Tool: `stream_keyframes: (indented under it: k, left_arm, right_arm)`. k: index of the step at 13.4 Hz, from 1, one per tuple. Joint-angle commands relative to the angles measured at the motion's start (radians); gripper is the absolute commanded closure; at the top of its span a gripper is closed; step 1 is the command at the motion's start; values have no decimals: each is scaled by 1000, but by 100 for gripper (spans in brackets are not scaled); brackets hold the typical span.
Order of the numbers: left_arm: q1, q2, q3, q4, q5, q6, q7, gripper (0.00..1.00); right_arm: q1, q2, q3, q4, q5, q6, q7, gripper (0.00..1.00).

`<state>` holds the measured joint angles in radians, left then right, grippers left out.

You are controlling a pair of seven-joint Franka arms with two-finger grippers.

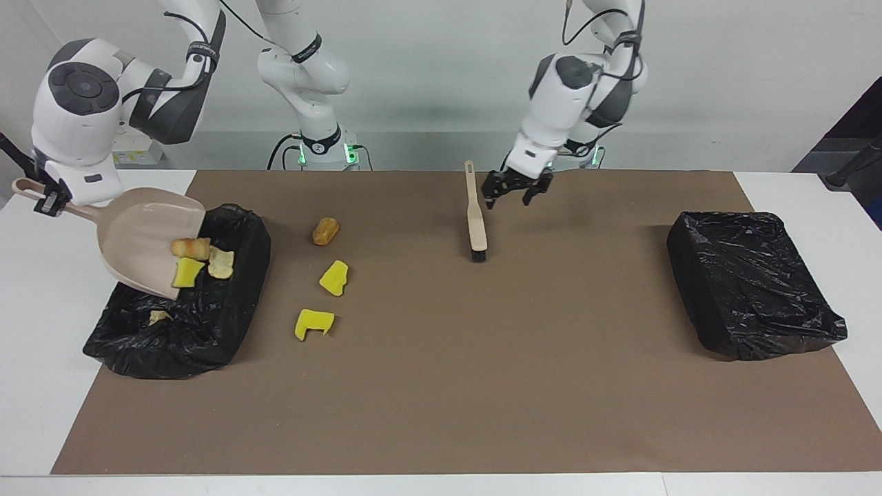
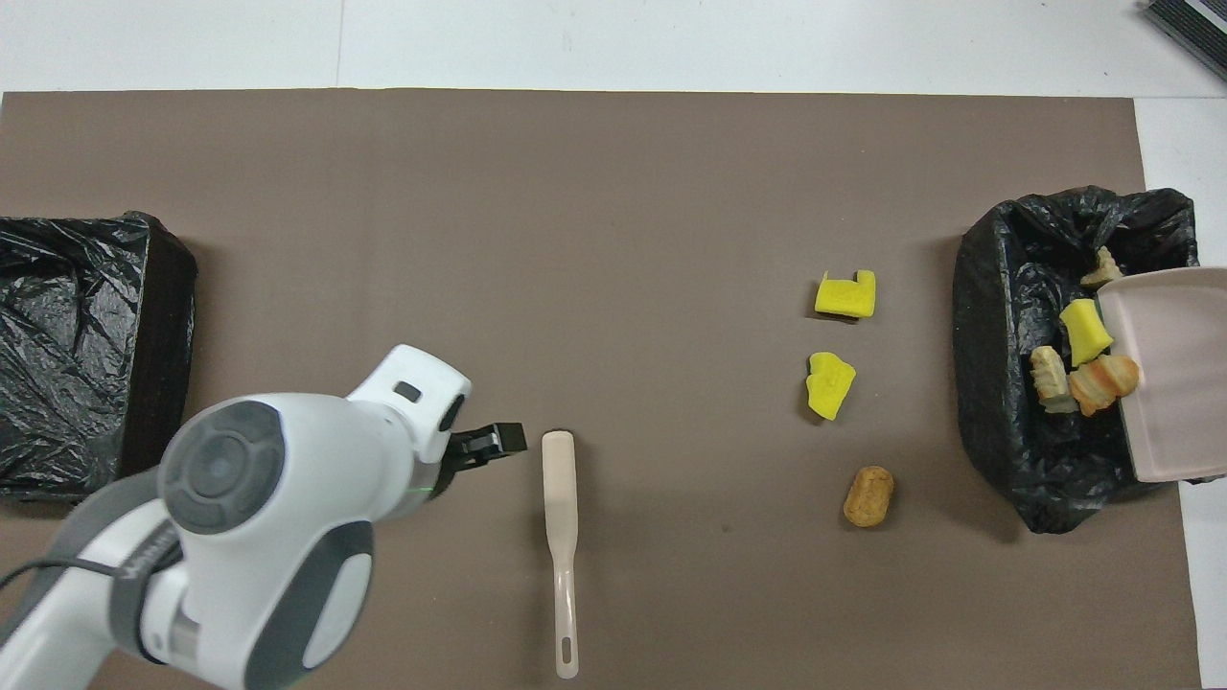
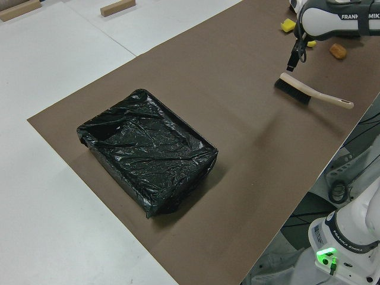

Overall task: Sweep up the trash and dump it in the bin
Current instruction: 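Tip the dustpan into the bin with the right gripper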

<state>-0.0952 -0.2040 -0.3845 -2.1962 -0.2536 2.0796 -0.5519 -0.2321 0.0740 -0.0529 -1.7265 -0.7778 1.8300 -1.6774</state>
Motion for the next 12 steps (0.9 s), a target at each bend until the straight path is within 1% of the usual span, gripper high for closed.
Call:
stream_keyframes:
  k: [1,3,5,6,7,8,9,10,12]
  left_arm:
    - [0,-2,96,49,80,-58,96,0]
    - [2,1,192,87,106,-76,205,0]
    - [2,17,254,136,135,-110,295,0]
    - [2,24,283,154,146,-118,337,0]
    - [3,31,308,182,149,-142,371,0]
    - [8,50,317,229,155,-189,418,0]
    - [12,84,319,296,168,-257,455,0]
    - [14,121,319,378,184,-319,463,0]
    - [22,155,317,469,207,-392,463,0]
  right_arm:
    - [-22,-57,-2,-19,-41,-6,-93,100]
    - [-19,-89,-1,-21,-40,-14,-99,100]
    - [-3,-100,13,-21,-20,-63,-71,100]
    - [0,-100,40,-21,17,-86,-41,100]
    - [2,-103,51,-22,72,-92,-15,100]
    - [4,-106,53,-30,139,-91,8,100]
    - [7,-109,54,-38,217,-91,49,100]
    - [34,-123,54,-63,268,-84,123,100]
    - [100,-128,54,-105,301,-87,316,100]
